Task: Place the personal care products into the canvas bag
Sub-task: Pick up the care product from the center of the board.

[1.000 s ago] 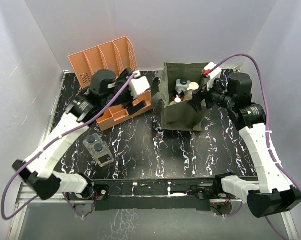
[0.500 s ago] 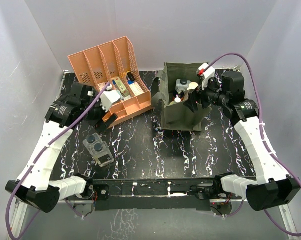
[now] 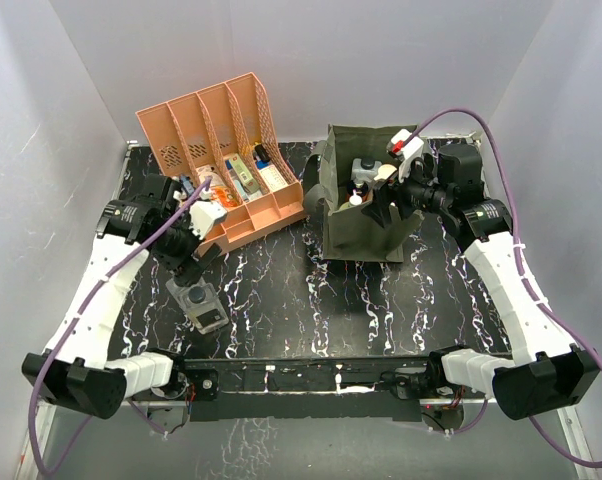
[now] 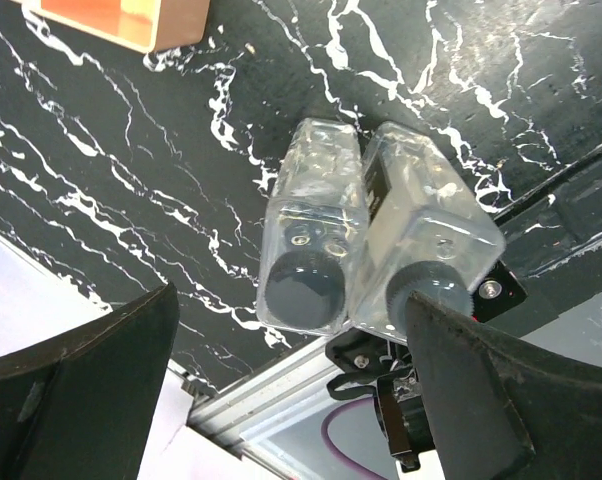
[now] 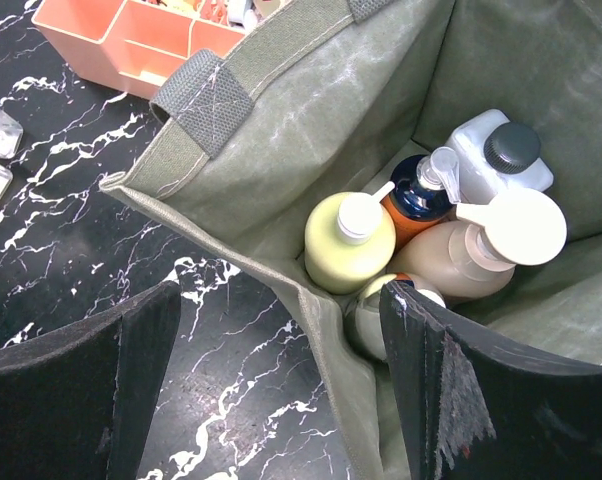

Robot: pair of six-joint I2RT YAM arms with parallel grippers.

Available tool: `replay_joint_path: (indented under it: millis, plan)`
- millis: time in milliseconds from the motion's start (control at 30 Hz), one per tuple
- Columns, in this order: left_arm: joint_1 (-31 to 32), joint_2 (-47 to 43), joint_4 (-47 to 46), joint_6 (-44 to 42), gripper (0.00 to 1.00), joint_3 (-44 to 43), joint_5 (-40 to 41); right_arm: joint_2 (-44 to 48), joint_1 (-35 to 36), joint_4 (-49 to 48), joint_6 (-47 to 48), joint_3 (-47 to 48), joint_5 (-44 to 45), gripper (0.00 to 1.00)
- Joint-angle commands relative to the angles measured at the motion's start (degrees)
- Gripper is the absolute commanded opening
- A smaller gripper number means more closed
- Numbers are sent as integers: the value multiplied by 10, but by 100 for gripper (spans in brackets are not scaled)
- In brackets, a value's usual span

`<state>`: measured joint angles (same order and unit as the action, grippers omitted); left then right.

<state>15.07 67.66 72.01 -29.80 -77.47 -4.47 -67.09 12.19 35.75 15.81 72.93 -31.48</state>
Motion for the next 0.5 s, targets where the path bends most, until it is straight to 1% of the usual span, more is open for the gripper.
replay_joint_path:
  millis: [0, 200, 467]
  plan:
    - [-36, 14, 15, -9, 92, -10, -6, 7, 3, -36, -9, 1, -5, 83]
    - [-75, 39, 25, -26, 88, -18, -33, 8, 3, -38, -10, -4, -4, 83]
    - [-80, 53, 29, -32, 86, -13, -49, 4, 3, -44, -10, -6, -7, 83]
